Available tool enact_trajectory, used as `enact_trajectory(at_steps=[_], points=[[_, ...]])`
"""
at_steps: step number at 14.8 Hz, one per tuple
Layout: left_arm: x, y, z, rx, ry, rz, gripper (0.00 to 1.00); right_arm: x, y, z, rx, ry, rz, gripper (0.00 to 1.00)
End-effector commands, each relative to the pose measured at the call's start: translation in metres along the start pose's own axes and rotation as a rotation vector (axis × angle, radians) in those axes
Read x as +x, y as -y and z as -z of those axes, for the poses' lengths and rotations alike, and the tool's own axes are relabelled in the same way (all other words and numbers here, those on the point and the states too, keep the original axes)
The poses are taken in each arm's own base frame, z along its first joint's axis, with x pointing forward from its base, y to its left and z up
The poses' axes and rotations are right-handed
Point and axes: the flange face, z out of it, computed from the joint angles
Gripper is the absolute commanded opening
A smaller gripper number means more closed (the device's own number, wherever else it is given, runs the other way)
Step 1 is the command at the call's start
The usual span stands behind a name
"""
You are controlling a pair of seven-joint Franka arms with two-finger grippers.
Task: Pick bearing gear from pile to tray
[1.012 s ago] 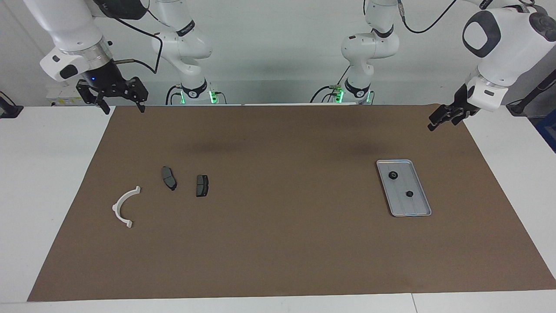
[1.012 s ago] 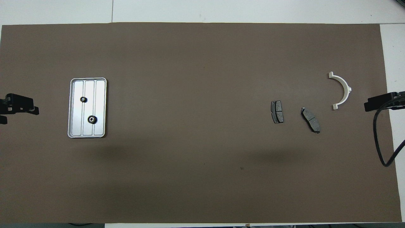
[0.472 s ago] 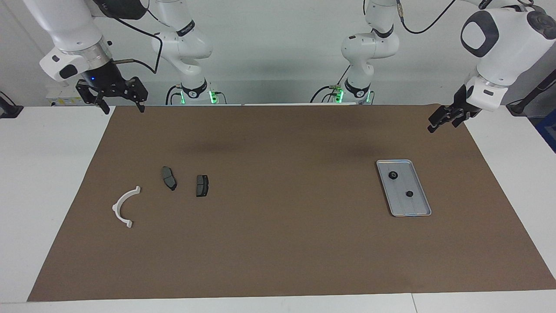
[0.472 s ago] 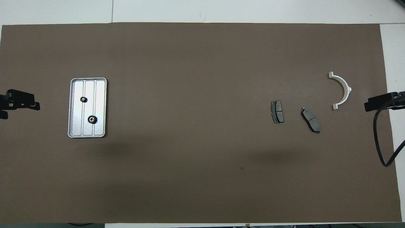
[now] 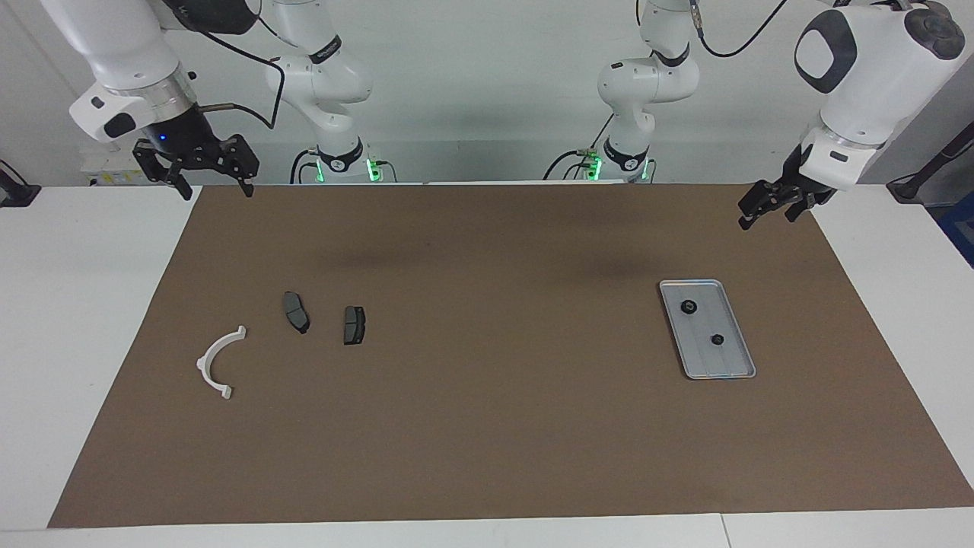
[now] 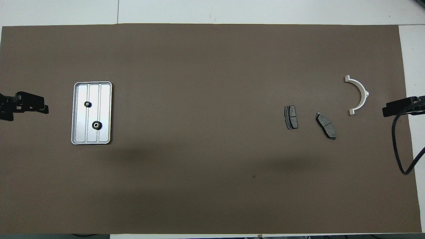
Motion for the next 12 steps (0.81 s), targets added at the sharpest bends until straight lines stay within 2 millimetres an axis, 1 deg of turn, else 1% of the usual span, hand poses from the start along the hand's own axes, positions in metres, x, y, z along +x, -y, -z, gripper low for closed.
enact_trajectory(at_steps=[1,3,5,7,8,12], points=[[0.003,0.003,0.013,0.025,0.009,-0.009,1.00,-0.007,-0.003,0.002,-0.008,0.008,0.008,1.00],[0.003,0.002,0.014,0.028,0.006,-0.011,1.00,-0.007,-0.003,0.003,-0.008,0.005,0.009,1.00],[0.003,0.001,0.022,0.026,-0.010,-0.012,1.00,-0.007,-0.003,0.002,-0.008,0.006,0.008,1.00],[0.003,-0.003,0.023,0.024,-0.011,-0.020,1.00,-0.007,-0.003,0.002,-0.008,0.008,0.008,1.00],[0.002,-0.009,0.023,0.025,-0.016,-0.031,1.00,-0.007,-0.003,0.002,-0.008,0.006,0.008,1.00],[0.002,-0.009,0.022,0.025,-0.013,-0.032,1.00,-0.007,-0.003,0.002,-0.008,0.005,0.008,1.00]])
